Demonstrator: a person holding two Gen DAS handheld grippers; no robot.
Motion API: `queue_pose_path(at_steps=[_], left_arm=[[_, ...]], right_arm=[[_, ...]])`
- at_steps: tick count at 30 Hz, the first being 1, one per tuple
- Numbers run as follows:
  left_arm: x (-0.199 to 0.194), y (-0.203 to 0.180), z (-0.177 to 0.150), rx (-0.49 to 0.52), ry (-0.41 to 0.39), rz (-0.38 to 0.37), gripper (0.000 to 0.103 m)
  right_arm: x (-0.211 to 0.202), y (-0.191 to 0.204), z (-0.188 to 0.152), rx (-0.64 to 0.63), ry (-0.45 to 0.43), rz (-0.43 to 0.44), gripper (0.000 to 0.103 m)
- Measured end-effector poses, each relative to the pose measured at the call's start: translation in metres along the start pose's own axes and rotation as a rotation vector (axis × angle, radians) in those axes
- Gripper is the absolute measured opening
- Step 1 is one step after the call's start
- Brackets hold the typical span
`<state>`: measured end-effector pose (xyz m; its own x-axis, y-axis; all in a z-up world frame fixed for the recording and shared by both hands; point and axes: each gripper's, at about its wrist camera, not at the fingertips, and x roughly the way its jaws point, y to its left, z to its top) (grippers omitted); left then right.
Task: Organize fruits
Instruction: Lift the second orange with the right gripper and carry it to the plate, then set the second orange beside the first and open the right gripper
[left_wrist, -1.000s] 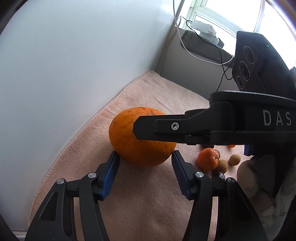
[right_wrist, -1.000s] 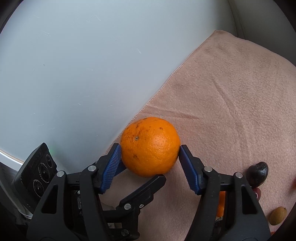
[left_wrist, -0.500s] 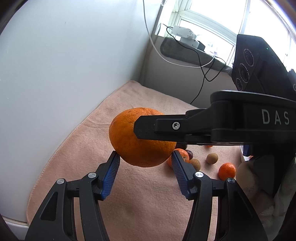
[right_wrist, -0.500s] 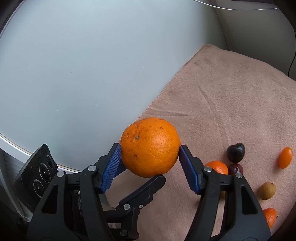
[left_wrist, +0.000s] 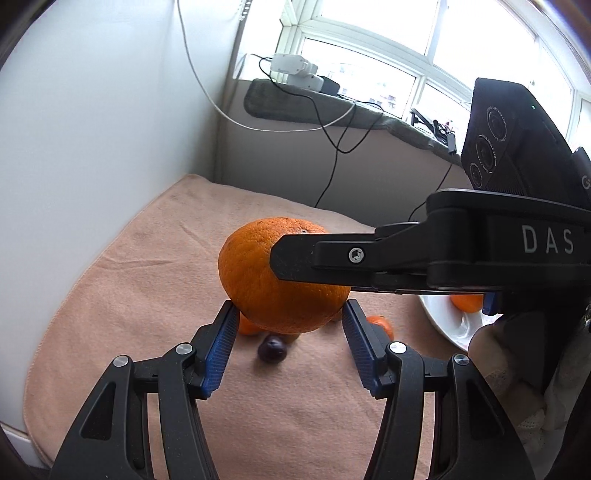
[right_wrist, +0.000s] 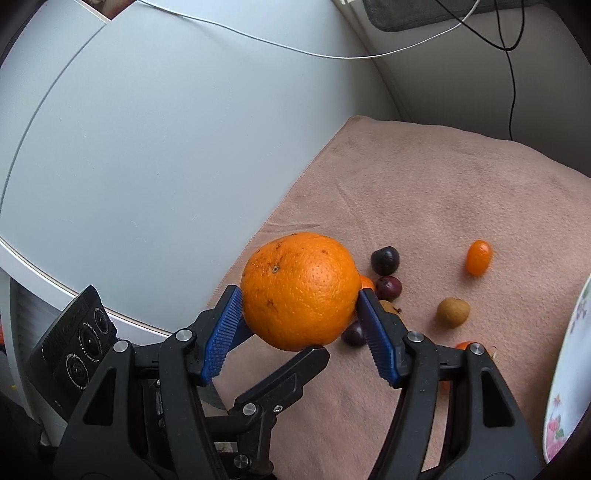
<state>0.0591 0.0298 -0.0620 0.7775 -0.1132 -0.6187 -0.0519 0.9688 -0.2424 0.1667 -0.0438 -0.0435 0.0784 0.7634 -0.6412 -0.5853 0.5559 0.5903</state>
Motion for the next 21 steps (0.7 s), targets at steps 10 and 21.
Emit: queue_pose_path(at_steps=[10,21], left_arm=[[0.016,-0.06,0.001,0.071,0.031,-0.09,0.057],[0.038,-0.12,-0.001,0.141,0.079,-0.19,0.057]], right_arm=[[-0.06,-0.045,-0.022,0.094,-0.075,-0.049,0.067],[-0.115,-0.091,-0.046,0.195,-0.146,-0.119,0.067]])
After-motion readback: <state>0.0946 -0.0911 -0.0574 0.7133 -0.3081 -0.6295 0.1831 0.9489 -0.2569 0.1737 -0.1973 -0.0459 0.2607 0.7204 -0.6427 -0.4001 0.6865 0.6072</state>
